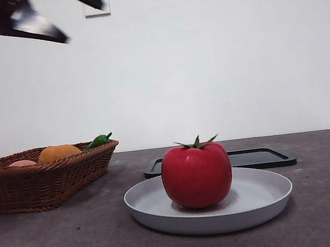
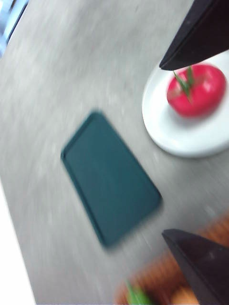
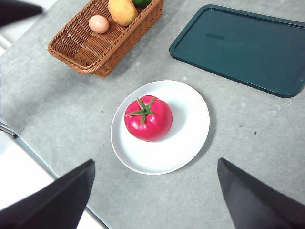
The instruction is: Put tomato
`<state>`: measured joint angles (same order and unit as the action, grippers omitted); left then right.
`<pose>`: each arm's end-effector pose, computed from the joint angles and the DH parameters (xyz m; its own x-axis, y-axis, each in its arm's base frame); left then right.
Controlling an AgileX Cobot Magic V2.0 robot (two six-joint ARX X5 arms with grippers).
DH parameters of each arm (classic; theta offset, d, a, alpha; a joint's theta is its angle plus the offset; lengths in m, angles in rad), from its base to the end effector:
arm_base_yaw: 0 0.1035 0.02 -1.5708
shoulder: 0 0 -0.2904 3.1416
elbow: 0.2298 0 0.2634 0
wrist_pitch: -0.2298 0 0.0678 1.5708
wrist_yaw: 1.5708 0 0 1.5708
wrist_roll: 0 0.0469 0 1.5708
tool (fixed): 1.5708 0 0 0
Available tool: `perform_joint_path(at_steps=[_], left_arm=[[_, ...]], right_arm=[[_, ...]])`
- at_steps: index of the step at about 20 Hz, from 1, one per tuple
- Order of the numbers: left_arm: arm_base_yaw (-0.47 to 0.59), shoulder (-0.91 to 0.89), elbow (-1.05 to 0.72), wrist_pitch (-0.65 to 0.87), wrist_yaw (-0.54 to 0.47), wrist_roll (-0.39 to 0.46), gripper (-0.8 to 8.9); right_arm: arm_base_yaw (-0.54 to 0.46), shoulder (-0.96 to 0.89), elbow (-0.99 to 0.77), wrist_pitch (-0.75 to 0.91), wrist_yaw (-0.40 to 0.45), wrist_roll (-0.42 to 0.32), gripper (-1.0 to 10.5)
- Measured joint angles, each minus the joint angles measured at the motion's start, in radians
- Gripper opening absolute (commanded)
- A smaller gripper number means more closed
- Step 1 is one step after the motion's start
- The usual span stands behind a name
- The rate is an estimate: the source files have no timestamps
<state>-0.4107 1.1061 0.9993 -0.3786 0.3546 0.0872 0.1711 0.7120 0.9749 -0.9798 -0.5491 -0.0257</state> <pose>0.2228 -0.1148 0.3433 0.6219 -0.6495 -0.4375 0.6907 0.7182 -0.0843 0.1077 0.0434 0.3470 0.5448 0.6238 -0.5605 -0.5494 0.7704 0.3234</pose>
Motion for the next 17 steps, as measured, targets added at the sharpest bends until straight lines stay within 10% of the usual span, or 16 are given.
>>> perform_joint_path(at_steps=[10,17], left_arm=[[0.124,-0.166,0.0,-0.543,0.223,0.024,5.31],[0.115,-0.19,0.0,-0.57,0.224,0.043,5.31]], right_arm=[[0.0,0.005,0.0,0.012,0.0,0.0,4.1],[0.005,0.043,0.0,0.011,-0.001,0.0,4.1]])
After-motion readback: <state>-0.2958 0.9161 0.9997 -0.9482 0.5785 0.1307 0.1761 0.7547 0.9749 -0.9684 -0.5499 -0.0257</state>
